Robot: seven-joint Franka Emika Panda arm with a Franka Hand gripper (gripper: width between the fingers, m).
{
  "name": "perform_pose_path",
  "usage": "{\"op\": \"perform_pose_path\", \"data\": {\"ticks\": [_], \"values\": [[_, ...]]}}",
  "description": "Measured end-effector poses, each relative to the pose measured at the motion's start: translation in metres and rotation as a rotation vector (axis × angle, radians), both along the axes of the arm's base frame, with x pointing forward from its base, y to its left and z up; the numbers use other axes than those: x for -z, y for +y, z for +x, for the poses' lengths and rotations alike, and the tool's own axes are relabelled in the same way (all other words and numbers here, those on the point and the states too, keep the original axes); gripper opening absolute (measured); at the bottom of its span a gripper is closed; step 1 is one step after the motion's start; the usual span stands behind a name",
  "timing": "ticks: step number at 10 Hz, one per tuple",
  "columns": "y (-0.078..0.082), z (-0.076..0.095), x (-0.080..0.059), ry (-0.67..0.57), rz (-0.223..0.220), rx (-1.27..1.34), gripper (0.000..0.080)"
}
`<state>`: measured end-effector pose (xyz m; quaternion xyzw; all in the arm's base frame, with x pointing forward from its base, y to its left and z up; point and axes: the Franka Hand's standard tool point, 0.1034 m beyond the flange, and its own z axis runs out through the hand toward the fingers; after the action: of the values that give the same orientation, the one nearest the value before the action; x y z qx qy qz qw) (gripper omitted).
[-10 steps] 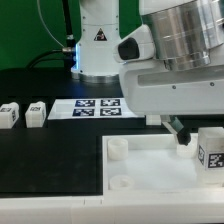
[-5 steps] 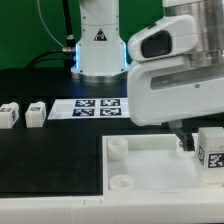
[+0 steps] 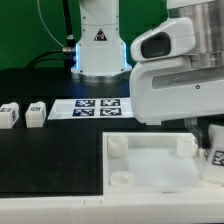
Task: Assemble one leg
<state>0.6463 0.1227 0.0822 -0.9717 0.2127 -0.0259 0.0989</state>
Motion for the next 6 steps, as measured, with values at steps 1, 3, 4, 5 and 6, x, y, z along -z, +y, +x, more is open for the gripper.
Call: {"op": "perform_pose_path", "data": {"ticks": [1, 3, 4, 5, 6], "values": [[-0.003, 0.001, 0.000, 0.015, 0.010, 0.088, 0.0320], [-0.012, 0.004, 0.000, 0.043, 0.088, 0.350, 0.0320], [-0.017, 0.005, 0.002, 0.056, 0.119, 0.468, 0.0320], [-0.019, 0.005, 0.003, 0.064, 0.142, 0.555, 0.0320], [-0.021, 0.004, 0.003, 0.090, 0.180, 0.714, 0.0320]]}}
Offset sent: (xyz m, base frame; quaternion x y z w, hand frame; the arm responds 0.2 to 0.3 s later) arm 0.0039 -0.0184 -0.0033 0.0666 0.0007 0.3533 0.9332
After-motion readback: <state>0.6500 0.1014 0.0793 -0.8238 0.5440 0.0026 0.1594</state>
